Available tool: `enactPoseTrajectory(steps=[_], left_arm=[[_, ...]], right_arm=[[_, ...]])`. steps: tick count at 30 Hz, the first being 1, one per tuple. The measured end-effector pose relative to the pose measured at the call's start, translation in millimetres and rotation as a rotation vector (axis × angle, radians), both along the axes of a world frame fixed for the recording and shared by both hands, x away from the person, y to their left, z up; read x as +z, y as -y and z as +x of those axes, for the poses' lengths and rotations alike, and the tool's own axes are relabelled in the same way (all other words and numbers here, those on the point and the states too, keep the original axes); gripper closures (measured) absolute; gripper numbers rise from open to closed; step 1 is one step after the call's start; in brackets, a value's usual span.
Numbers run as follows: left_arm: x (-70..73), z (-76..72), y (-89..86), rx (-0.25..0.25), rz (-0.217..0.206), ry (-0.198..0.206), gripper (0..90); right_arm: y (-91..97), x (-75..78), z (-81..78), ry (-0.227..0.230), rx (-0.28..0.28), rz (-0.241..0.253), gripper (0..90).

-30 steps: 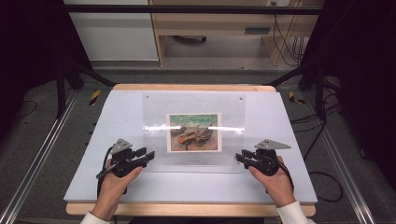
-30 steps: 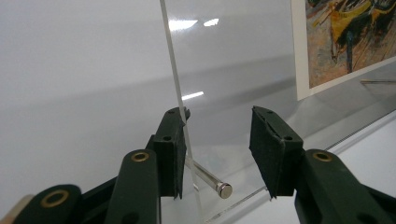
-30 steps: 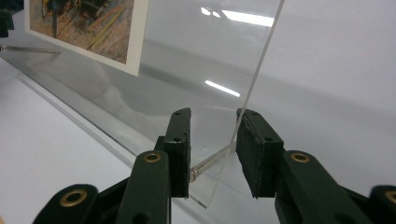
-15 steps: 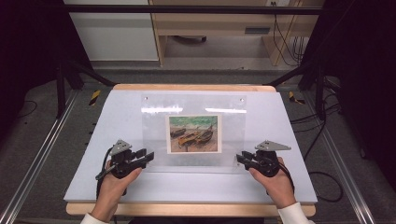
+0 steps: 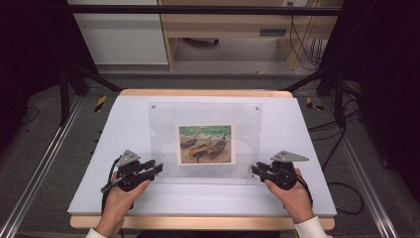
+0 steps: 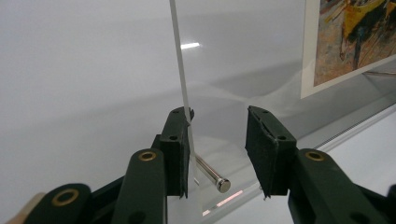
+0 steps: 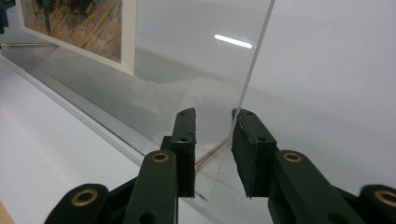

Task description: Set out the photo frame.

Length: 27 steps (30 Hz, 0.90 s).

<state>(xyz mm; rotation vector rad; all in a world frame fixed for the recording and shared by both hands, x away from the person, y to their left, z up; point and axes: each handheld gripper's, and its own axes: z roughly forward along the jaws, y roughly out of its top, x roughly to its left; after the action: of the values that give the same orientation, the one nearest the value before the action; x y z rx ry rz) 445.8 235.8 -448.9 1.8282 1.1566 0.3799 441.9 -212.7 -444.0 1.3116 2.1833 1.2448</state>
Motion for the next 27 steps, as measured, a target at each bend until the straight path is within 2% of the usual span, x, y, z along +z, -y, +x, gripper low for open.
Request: enactPoseTrajectory(steps=[14, 19, 20, 22, 27], left_arm=[[-0.9, -6.6, 0.5, -0.015, 0.027, -0.018, 60.0], [-2.1, -9.3, 0.5, -0.019, 0.033, -0.024, 60.0], [-2.5, -9.9, 0.5, -0.019, 0.034, -0.024, 60.0], [-3.0, -10.9, 0.3, -0.022, 0.039, -0.025, 60.0], [-4.7, -12.1, -0.3, -0.033, 0.041, -0.028, 60.0]], right_arm=[[-1.1, -2.4, -7.1, 0.003, 0.003, -0.016, 71.0], [-2.1, -3.0, -10.9, -0.013, -0.002, -0.014, 71.2], [-1.7, -3.4, -10.4, 0.0, 0.006, -0.021, 71.2], [-2.4, -3.3, -12.4, -0.017, -0.001, -0.019, 71.2], [-2.0, -4.6, -14.0, -0.017, 0.009, -0.03, 71.3]])
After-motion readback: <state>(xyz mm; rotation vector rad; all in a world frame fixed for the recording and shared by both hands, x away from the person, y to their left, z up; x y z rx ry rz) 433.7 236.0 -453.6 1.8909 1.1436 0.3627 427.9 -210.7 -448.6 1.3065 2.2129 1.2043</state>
